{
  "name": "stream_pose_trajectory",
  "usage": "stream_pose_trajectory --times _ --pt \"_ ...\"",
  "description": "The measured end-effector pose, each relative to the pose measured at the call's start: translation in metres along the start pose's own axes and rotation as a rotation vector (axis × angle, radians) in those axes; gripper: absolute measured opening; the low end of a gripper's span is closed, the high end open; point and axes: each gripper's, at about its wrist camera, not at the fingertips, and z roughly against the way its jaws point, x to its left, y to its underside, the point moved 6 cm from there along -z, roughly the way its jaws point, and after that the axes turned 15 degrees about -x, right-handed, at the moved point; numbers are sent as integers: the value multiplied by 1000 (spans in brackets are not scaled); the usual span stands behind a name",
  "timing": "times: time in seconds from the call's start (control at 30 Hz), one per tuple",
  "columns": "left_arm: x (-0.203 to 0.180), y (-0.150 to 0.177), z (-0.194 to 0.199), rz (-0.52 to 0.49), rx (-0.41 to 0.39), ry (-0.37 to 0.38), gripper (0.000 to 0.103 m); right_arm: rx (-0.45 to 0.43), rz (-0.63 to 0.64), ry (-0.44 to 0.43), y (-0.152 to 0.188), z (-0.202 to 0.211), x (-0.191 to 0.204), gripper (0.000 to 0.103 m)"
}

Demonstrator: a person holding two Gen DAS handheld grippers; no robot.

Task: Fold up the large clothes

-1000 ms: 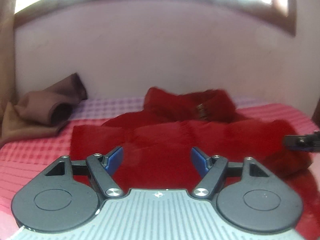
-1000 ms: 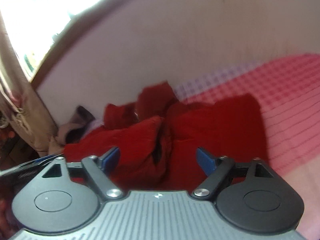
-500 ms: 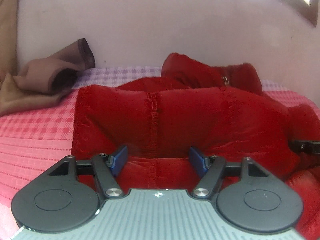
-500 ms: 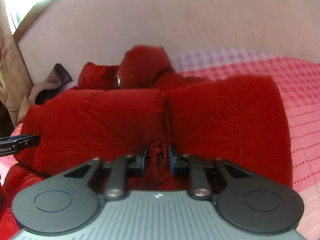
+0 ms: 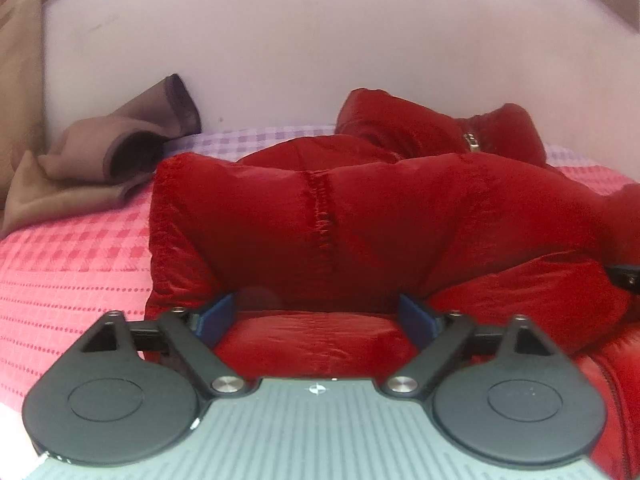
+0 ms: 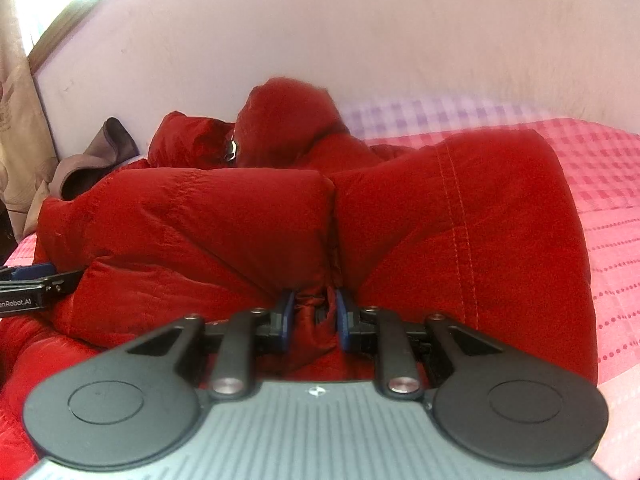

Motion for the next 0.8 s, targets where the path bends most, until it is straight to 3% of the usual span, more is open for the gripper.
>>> stream_pose_trajectory --times 0.43,0.63,0.73,0.8 --pt "2 1 0 -5 -13 -27 98 -49 -26 -14 2 7 -1 20" --pt "0 -8 15 -56 -20 -77 98 -22 -88 -21 -6 16 -5 26" --pt "0 -16 39 -68 -27 -90 94 -86 -129 -13 -17 54 -4 42" --pt "-1 -23 60 -73 -51 -92 95 -165 -119 -64 -20 96 2 64"
